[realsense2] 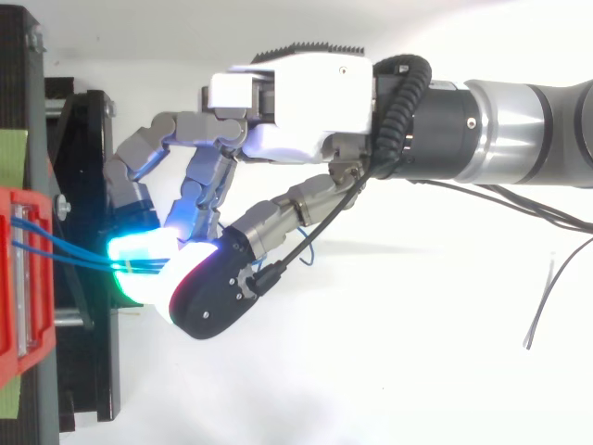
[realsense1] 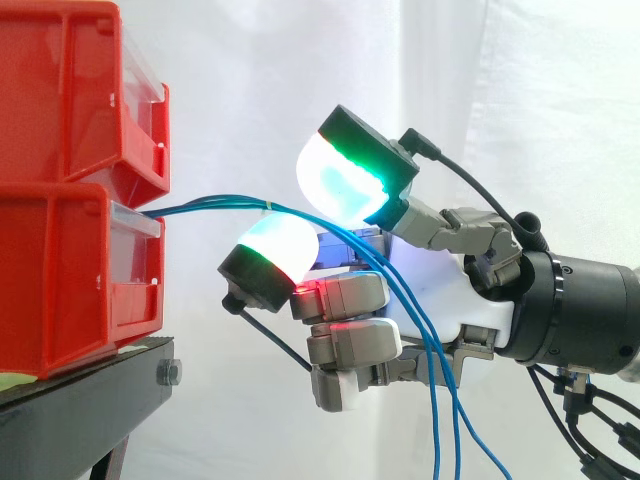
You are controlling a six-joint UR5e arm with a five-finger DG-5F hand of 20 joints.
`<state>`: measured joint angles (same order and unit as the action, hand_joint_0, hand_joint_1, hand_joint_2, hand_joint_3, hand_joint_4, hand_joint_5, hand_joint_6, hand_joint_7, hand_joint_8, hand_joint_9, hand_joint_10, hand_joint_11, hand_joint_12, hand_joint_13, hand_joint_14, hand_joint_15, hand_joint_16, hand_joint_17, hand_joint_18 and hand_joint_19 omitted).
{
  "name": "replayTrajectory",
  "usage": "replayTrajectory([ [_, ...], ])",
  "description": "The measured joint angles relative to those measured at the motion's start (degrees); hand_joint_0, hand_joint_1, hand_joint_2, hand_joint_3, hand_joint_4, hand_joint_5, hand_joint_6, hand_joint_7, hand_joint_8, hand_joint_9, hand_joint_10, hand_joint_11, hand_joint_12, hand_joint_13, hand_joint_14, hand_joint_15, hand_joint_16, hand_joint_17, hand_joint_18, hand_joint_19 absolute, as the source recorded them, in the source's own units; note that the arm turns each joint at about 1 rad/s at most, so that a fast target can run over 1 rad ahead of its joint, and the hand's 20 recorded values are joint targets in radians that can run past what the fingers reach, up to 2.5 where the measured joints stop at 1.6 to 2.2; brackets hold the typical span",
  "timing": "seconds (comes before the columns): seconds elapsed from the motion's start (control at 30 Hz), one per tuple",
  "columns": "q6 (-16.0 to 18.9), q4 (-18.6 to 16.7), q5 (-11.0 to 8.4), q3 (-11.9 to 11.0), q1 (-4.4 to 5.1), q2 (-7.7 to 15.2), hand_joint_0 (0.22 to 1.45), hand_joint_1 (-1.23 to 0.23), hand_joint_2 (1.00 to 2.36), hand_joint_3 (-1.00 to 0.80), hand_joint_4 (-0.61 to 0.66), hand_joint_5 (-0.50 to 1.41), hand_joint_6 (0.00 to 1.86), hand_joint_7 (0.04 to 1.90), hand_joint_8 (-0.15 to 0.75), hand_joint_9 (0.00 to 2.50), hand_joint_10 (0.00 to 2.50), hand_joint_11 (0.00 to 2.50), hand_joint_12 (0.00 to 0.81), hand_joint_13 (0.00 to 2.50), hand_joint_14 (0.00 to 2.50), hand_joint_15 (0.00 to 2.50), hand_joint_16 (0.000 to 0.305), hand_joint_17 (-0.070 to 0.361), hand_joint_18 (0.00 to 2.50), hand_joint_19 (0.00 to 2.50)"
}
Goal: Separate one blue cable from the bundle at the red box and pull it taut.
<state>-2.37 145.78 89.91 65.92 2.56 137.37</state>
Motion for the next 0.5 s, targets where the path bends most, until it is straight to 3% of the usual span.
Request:
replayTrajectory([
  [0.2, 0.0, -0.1, 0.00, 0.0, 0.01, 0.0, 0.73, -0.87, 1.02, -0.30, 0.07, -0.17, 0.89, 1.42, 0.351, 1.07, 0.00, 1.75, 0.415, 1.22, 0.03, 1.26, 0.054, 0.120, 1.07, 0.74],
  [0.27, 0.0, -0.1, 0.00, 0.0, 0.00, 0.0, 0.76, -0.90, 1.02, -0.32, 0.02, -0.18, 0.90, 1.42, 0.348, 1.06, 0.00, 1.73, 0.412, 1.22, 0.03, 1.26, 0.053, 0.120, 1.06, 0.72],
  [0.37, 0.0, -0.1, 0.00, 0.0, -0.01, 0.0, 0.83, -0.91, 1.00, -0.50, 0.02, -0.18, 0.92, 1.38, 0.351, 1.07, 0.00, 1.73, 0.412, 1.21, 0.03, 1.26, 0.053, 0.118, 1.04, 0.72],
  [0.5, -0.4, 0.0, 0.00, 0.0, 0.00, 0.0, 0.79, -0.92, 1.00, -0.50, 0.09, -0.17, 0.93, 1.37, 0.350, 1.08, 0.00, 1.75, 0.415, 1.21, 0.03, 1.24, 0.053, 0.119, 1.06, 0.67],
])
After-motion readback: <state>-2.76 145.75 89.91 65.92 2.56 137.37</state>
